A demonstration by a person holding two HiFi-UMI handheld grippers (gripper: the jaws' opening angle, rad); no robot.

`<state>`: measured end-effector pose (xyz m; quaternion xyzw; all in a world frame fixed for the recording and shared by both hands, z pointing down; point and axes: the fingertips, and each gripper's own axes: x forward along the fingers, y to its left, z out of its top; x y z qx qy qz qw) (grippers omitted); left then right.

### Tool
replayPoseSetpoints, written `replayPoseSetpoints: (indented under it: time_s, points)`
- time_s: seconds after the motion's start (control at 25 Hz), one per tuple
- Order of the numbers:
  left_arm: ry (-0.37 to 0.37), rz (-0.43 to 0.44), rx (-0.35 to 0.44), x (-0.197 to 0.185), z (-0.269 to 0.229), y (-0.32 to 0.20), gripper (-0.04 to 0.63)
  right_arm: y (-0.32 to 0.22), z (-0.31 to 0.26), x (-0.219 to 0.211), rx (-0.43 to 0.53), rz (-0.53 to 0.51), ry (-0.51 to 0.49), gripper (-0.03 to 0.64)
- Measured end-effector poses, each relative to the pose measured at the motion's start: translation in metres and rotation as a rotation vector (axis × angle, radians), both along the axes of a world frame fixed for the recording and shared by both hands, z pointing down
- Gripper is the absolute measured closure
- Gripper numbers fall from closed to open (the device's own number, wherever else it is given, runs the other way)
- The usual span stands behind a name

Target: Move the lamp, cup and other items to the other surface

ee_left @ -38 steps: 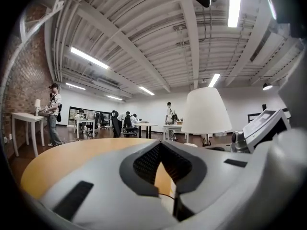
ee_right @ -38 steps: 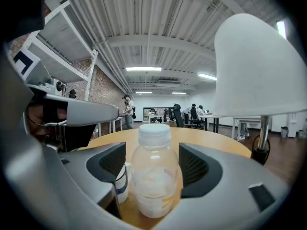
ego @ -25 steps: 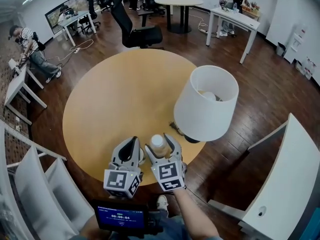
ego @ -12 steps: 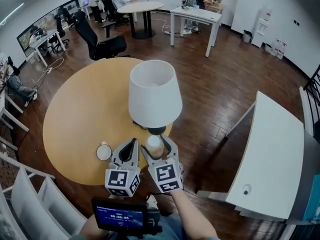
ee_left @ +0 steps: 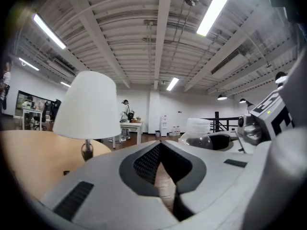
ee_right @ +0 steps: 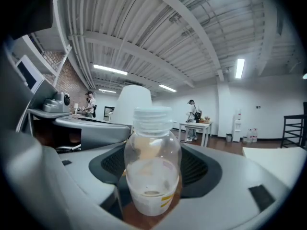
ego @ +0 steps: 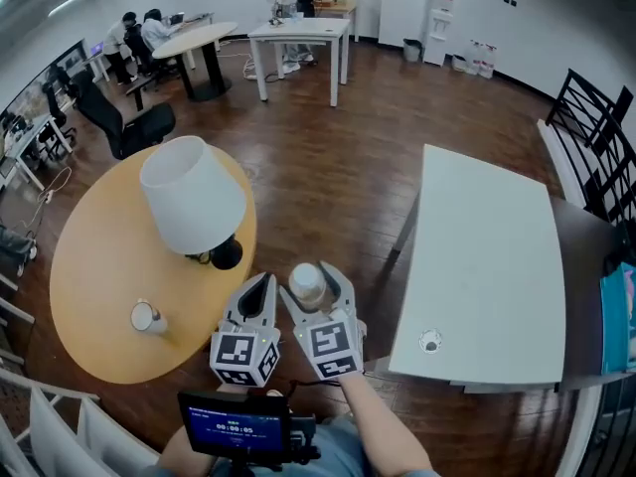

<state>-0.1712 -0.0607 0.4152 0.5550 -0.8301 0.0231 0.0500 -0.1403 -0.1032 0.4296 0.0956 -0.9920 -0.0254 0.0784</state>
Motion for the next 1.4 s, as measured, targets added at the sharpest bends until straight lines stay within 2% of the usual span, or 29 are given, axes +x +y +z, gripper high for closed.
replayPoseSetpoints:
  time_s: [0.28,0.44,0.76,0.96,1.12,1.28,1.4]
  points:
    - [-0.004,0.207,0.015,0.103,0.010,-0.088,0.588,-0.086,0.005,0.109,0.017,0.219,0.001,0.310]
    - [0.010,0.321,0.025,0.177,0.007,-0.138,0.588,-0.133,0.005,0.191,0.020,0.354,0.014,0.310]
    - [0.066,0.510,0.018,0.306,0.024,-0.209,0.586,-0.199,0.022,0.338,0.009,0.599,0.060,0.310]
    - [0.070,0.639,0.001,0.378,0.037,-0.239,0.586,-0.227,0.035,0.413,0.001,0.734,0.083,0.310]
    - [0.073,0.705,-0.009,0.412,0.040,-0.254,0.586,-0.242,0.045,0.450,-0.020,0.795,0.090,0.310]
    - [0.080,0.726,-0.008,0.423,0.042,-0.259,0.586,-0.243,0.053,0.461,-0.037,0.806,0.093,0.306]
    - [0.084,0.728,-0.011,0.424,0.042,-0.259,0.586,-0.243,0.054,0.463,-0.043,0.819,0.078,0.270]
